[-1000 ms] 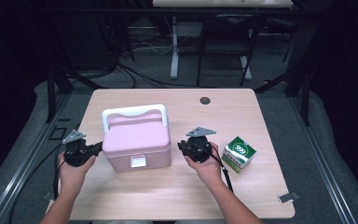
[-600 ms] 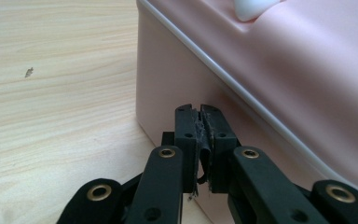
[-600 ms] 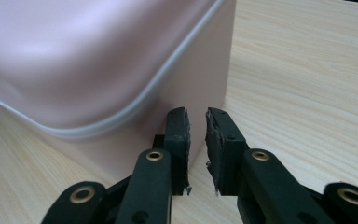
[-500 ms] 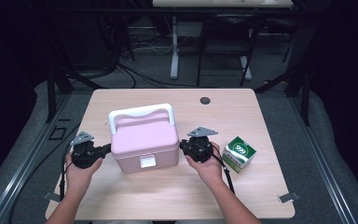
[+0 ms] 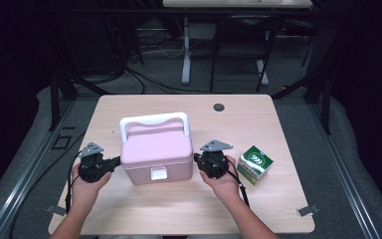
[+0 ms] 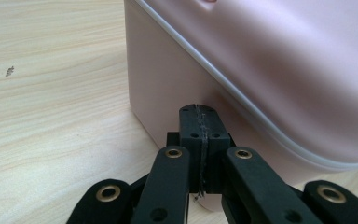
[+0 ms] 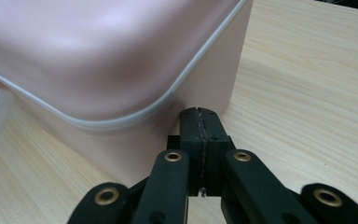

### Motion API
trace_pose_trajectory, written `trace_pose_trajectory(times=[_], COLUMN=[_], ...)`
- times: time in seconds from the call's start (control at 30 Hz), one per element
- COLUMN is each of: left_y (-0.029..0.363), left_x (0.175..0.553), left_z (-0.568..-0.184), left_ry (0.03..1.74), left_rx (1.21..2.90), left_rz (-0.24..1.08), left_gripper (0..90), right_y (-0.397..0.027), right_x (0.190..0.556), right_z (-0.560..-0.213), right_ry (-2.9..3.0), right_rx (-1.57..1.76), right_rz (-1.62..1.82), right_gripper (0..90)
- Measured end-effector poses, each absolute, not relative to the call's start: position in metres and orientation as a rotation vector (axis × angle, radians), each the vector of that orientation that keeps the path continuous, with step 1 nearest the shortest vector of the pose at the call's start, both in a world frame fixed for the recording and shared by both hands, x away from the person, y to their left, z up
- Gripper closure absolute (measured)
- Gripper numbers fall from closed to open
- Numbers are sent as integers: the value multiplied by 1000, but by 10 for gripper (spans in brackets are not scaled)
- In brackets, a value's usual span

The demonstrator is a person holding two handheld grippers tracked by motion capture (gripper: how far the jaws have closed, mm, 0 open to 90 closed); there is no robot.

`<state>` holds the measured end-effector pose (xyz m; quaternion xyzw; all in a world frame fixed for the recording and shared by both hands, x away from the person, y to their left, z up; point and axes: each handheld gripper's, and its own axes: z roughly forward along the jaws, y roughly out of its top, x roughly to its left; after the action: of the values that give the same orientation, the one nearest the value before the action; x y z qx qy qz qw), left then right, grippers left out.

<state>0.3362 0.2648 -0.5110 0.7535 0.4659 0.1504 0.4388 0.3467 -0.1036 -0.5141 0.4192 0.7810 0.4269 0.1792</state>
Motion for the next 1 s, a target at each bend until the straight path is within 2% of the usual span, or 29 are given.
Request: trace_pose_trajectory(times=[1.0], left_y=[236], left_x=[290], left_z=[-509], left_ry=[1035], left_rx=[1959], left_rz=[318], left_gripper=[900], right_y=[-137], right_x=[271], right_z=[-510], right_ry=[2212], right_rx=[1214], right_rz=[1157], right_gripper=[900])
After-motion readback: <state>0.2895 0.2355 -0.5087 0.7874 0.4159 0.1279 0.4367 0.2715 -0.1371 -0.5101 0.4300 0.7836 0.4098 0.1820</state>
